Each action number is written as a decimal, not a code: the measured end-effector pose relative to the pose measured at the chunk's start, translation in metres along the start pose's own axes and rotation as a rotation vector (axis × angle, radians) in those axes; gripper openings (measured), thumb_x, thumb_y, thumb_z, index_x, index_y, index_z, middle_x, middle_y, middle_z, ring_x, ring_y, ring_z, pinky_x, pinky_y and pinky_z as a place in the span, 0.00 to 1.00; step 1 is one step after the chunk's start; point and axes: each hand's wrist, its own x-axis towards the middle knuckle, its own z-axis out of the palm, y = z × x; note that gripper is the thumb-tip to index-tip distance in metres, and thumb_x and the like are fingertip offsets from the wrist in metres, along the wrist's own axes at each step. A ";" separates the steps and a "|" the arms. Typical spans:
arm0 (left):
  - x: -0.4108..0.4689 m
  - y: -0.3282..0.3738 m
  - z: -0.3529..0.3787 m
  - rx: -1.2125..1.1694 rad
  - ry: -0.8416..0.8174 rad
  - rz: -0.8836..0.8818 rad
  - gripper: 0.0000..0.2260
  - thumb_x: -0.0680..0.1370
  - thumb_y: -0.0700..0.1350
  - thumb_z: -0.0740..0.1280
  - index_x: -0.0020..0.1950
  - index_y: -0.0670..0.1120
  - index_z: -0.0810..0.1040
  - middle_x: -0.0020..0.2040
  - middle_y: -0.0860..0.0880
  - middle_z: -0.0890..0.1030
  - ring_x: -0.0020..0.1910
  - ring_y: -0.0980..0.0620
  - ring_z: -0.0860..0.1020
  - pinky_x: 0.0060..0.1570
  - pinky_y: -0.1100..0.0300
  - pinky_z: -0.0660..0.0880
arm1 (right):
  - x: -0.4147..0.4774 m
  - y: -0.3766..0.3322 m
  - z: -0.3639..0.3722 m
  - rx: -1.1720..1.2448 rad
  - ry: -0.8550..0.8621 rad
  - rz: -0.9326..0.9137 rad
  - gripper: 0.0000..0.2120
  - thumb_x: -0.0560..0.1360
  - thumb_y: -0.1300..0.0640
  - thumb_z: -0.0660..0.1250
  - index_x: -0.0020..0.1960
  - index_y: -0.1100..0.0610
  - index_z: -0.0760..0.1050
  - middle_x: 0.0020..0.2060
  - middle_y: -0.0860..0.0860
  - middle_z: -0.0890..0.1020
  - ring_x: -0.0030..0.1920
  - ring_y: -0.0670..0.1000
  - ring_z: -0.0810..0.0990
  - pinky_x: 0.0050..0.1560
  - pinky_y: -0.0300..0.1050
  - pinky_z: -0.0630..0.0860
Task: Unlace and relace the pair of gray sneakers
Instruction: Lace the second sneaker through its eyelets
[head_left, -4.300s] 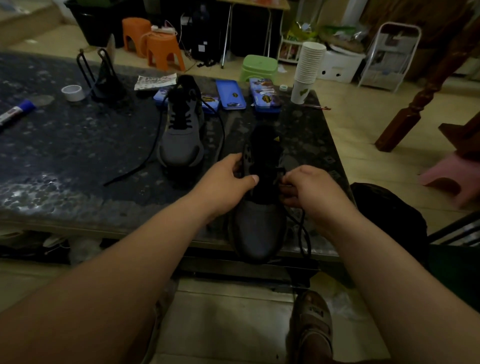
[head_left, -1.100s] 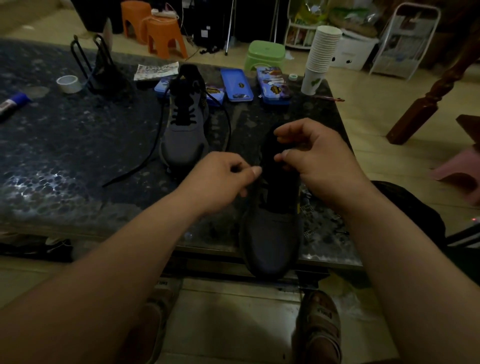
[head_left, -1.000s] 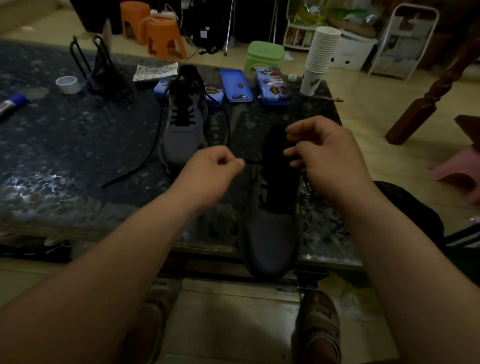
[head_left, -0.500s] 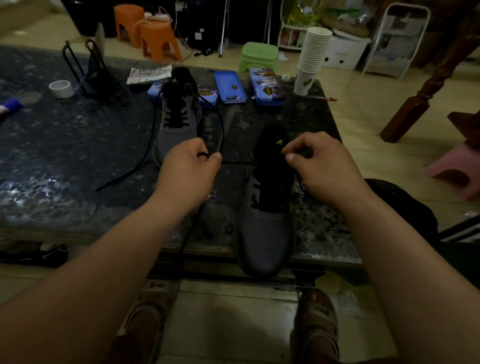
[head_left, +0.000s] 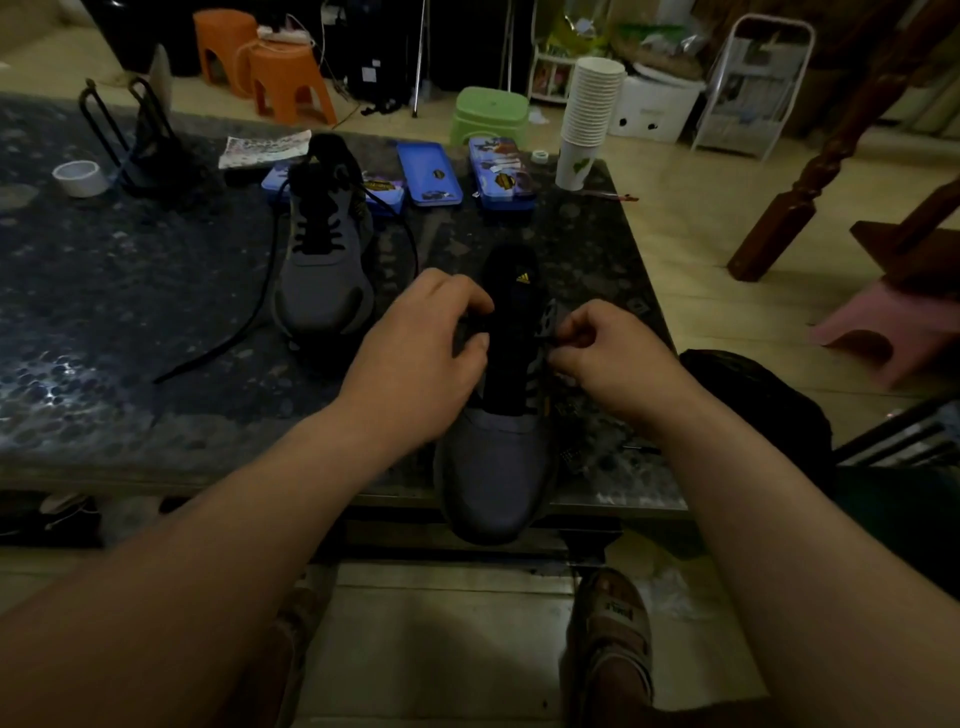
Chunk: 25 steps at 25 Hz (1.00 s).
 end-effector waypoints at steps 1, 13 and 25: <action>0.001 0.001 0.001 -0.021 0.001 -0.023 0.10 0.80 0.45 0.69 0.61 0.50 0.77 0.56 0.54 0.74 0.53 0.52 0.76 0.54 0.48 0.78 | -0.003 -0.001 -0.001 -0.023 0.009 -0.021 0.04 0.77 0.58 0.72 0.49 0.53 0.78 0.42 0.49 0.82 0.44 0.49 0.81 0.42 0.43 0.73; 0.020 0.034 -0.001 -0.211 -0.136 -0.097 0.07 0.78 0.51 0.73 0.53 0.51 0.79 0.36 0.56 0.78 0.32 0.62 0.74 0.37 0.61 0.70 | -0.025 -0.017 -0.029 0.442 0.024 -0.146 0.02 0.82 0.58 0.67 0.51 0.56 0.77 0.30 0.47 0.79 0.27 0.46 0.72 0.30 0.46 0.70; 0.015 0.027 -0.027 -0.444 -0.145 -0.243 0.17 0.85 0.52 0.63 0.44 0.44 0.81 0.30 0.50 0.75 0.30 0.55 0.71 0.34 0.62 0.68 | -0.021 -0.034 -0.006 0.438 -0.085 -0.201 0.05 0.83 0.57 0.67 0.49 0.56 0.80 0.35 0.49 0.81 0.29 0.43 0.73 0.32 0.40 0.71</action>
